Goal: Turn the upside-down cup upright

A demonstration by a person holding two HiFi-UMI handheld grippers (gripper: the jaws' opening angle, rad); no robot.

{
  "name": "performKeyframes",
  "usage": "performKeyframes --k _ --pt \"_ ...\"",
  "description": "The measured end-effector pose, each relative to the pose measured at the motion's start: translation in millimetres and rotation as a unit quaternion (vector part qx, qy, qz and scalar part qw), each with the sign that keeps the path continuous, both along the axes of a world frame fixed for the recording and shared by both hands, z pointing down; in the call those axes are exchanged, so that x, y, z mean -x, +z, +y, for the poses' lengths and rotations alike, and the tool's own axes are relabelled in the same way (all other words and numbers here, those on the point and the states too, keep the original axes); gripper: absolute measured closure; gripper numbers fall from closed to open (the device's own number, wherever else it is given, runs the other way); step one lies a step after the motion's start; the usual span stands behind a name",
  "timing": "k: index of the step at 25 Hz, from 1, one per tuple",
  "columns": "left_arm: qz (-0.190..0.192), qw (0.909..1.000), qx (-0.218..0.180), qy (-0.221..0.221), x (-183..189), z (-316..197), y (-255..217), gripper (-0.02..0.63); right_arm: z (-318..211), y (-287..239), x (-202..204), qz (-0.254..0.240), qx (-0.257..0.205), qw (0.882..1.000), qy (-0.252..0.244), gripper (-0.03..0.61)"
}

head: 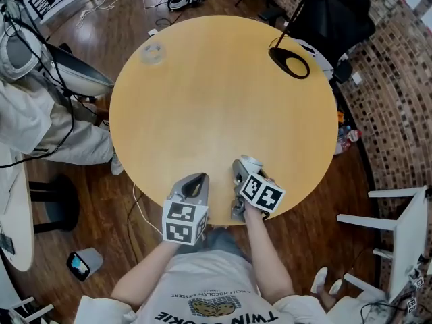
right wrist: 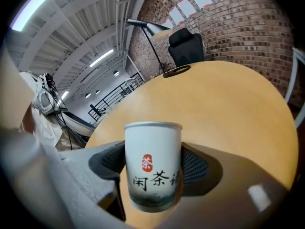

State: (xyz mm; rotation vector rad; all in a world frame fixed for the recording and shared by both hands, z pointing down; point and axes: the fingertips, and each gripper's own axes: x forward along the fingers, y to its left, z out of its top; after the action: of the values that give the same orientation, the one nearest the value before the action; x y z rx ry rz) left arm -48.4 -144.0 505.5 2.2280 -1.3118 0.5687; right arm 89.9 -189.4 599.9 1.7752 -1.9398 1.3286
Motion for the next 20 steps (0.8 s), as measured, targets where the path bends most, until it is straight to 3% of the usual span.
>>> performKeyframes --k 10,20 --pt "0.001 1.0000 0.007 0.006 -0.9 -1.4 4.0 0.611 -6.1 9.6 6.9 0.097 0.002 0.992 -0.076 0.239" --pt "0.007 0.9999 0.008 0.010 -6.9 -6.7 2.8 0.611 -6.8 5.7 6.3 0.116 -0.010 0.989 -0.093 0.239"
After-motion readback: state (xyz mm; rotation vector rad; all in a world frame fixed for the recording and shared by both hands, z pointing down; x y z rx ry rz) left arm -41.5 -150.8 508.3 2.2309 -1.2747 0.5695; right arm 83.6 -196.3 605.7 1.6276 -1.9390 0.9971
